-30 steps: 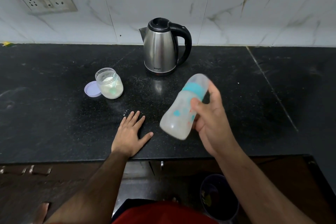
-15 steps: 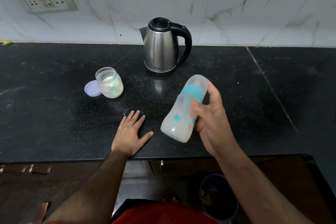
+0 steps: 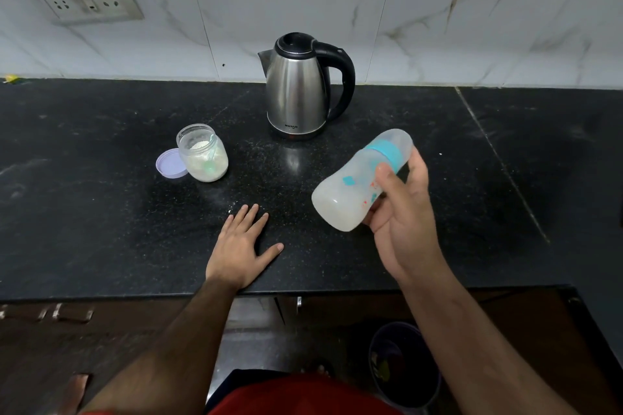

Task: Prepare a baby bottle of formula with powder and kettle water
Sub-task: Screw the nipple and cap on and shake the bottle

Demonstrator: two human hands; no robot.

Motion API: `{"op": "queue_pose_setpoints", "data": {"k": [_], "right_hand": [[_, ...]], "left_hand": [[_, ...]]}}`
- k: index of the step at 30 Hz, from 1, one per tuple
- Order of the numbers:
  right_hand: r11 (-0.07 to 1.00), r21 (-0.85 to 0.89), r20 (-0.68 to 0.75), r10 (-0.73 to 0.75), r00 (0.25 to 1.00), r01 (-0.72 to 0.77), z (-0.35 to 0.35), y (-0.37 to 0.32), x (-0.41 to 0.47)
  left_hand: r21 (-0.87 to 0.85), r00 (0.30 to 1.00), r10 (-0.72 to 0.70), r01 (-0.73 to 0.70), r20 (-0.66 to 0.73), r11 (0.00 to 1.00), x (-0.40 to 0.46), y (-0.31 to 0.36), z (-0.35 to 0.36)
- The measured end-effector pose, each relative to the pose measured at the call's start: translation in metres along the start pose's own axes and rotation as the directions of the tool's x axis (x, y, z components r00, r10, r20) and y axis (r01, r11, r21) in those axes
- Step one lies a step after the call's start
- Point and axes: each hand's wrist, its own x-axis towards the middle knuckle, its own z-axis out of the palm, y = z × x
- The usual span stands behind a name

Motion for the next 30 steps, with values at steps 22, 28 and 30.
{"op": "queue_pose_setpoints", "data": {"k": [22, 28, 30], "right_hand": [[0.976, -0.218, 0.162, 0.013, 0.987, 0.023, -0.01, -0.004, -0.002], [0.922, -0.387, 0.169, 0.043, 0.985, 0.027, -0.028, -0.005, 0.028], [0.895, -0.445, 0.164, 0.06, 0.985, 0.019, -0.033, -0.003, 0.036]], "left_hand": [[-0.1, 0.999, -0.021, 0.026, 0.05, 0.995, 0.002, 0.002, -0.007], [-0.54, 0.976, -0.218, 0.181, -0.005, 0.822, 0.016, 0.021, -0.034], [-0.688, 0.97, -0.245, 0.178, 0.001, 0.704, 0.024, 0.038, -0.049]]}}
